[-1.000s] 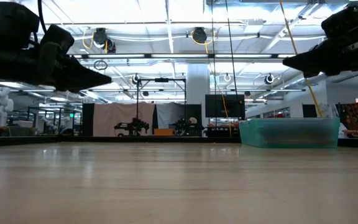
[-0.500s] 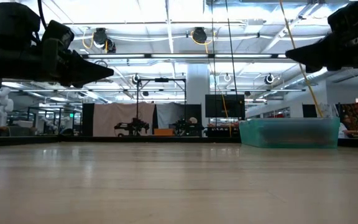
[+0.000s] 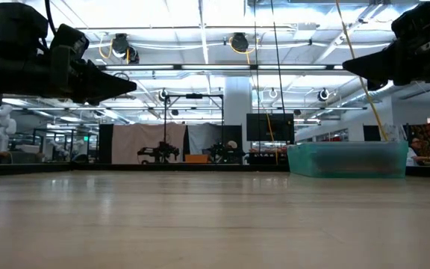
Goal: Sort popcorn bags into baskets
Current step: Return to Home Position
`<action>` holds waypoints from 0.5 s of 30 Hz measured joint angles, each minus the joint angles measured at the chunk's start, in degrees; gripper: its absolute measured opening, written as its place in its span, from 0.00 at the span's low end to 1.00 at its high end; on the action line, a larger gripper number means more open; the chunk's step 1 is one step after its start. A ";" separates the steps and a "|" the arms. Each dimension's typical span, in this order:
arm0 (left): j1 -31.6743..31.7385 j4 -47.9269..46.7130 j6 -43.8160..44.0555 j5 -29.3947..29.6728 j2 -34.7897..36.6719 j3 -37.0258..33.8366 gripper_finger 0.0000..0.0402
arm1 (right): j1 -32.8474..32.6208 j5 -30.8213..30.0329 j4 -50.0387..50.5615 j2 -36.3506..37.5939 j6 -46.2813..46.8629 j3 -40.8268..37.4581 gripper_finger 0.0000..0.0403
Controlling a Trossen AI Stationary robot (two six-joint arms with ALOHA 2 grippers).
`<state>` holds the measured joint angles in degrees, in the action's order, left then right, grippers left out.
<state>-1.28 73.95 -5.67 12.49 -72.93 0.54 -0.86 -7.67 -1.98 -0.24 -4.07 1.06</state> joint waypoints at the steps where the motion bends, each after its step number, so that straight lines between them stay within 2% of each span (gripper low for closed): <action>1: 0.04 -0.16 -0.29 0.00 0.00 0.00 0.02 | 0.00 0.17 0.02 -0.40 0.15 0.00 0.00; 6: 0.20 -0.74 -0.43 0.02 0.00 0.00 0.02 | 0.00 2.14 0.54 -1.45 1.58 0.02 0.00; 10: 0.20 -0.85 -0.44 0.02 0.00 0.00 0.02 | 0.00 6.46 1.39 -1.48 1.91 0.02 0.00; 15: 0.20 -0.52 -0.22 -0.03 0.00 0.00 0.02 | 0.00 6.77 1.42 -1.48 1.62 0.02 0.00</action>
<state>-1.08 73.43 -5.89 12.46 -72.93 0.54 -0.86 -0.90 -0.56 -1.72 -2.45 1.08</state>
